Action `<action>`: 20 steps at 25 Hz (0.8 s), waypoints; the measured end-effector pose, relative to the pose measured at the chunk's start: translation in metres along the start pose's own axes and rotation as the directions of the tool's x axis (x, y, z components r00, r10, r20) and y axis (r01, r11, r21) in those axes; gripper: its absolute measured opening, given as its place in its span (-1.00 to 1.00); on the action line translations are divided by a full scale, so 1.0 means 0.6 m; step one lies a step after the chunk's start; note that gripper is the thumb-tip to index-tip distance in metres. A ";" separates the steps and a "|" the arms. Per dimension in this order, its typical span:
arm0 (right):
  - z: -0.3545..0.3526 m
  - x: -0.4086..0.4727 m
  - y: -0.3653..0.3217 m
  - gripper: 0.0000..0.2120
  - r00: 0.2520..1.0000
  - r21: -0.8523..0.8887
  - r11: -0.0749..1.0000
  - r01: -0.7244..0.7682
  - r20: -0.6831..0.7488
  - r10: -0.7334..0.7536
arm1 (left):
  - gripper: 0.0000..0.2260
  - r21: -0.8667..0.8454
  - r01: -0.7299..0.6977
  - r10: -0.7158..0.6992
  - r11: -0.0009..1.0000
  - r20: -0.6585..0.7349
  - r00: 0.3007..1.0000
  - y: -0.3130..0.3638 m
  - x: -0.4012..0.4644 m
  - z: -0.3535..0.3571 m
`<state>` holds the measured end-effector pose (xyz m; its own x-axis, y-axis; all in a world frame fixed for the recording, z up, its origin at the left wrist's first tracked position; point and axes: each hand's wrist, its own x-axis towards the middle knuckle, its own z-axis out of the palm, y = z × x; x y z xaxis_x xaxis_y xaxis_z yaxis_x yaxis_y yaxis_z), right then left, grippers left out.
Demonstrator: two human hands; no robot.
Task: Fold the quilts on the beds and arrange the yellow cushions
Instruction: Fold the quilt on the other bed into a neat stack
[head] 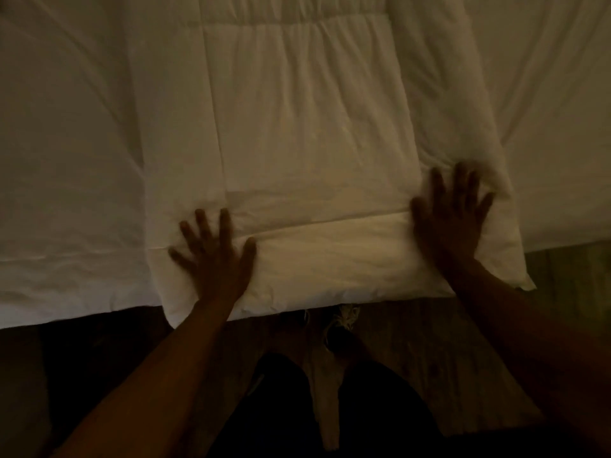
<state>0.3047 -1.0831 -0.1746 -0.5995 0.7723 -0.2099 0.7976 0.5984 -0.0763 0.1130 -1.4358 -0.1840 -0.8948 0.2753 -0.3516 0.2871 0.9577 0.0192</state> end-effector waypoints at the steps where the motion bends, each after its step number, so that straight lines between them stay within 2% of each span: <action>1: 0.014 0.000 0.022 -0.37 0.999 -0.006 0.999 -0.051 -0.009 0.051 | -0.31 0.010 0.026 -0.026 1.000 0.004 1.000 -0.015 -0.002 0.022; 4: 0.055 -0.021 0.083 -0.36 0.982 0.056 0.981 -0.188 0.004 0.188 | -0.32 0.048 0.027 -0.028 0.998 0.010 1.000 -0.058 -0.027 0.067; 9: 0.078 -0.037 0.126 -0.37 0.973 0.197 0.956 -0.218 0.118 0.198 | -0.34 0.018 0.067 -0.067 0.998 0.040 0.997 -0.078 -0.055 0.083; 11: 0.059 -0.043 0.125 -0.38 0.951 0.227 0.930 -0.288 0.178 0.252 | -0.36 0.007 0.079 -0.079 0.997 0.057 0.995 -0.086 -0.079 0.070; 13: 0.038 -0.059 0.120 -0.36 0.893 0.270 0.854 -0.444 0.207 0.399 | -0.39 -0.020 0.101 -0.100 0.995 0.060 0.993 -0.097 -0.109 0.051; 15: 0.008 -0.093 0.096 -0.31 0.771 0.417 0.654 -0.630 0.239 0.590 | -0.42 -0.176 0.280 -0.275 0.944 0.050 0.960 -0.103 -0.139 0.026; 16: -0.007 -0.110 0.076 -0.28 0.668 0.536 0.458 -0.709 0.304 0.679 | -0.41 -0.286 0.438 -0.440 0.852 0.059 0.896 -0.102 -0.151 0.022; 17: -0.014 -0.131 0.056 -0.24 0.583 0.638 0.246 -0.729 0.391 0.712 | -0.36 -0.402 0.607 -0.616 0.686 0.125 0.778 -0.099 -0.156 0.023; 18: -0.020 -0.153 0.034 -0.19 0.556 0.704 0.075 -0.706 0.486 0.674 | -0.26 -0.516 0.737 -0.741 0.438 0.257 0.621 -0.091 -0.158 0.023; 19: -0.015 -0.177 0.022 -0.14 0.565 0.710 -0.028 -0.703 0.582 0.585 | -0.16 -0.637 0.765 -0.723 0.097 0.483 0.493 -0.077 -0.160 0.023; 20: -0.009 -0.199 0.013 -0.09 0.589 0.680 -0.055 -0.731 0.670 0.452 | -0.08 -0.673 0.693 -0.540 -0.259 0.695 0.474 -0.060 -0.164 0.030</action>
<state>0.3820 -1.1693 -0.1447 0.0524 0.5829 -0.8109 0.4399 -0.7424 -0.5052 0.1967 -1.4990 -0.1667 -0.3415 -0.4447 -0.8281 -0.9244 -0.0005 0.3815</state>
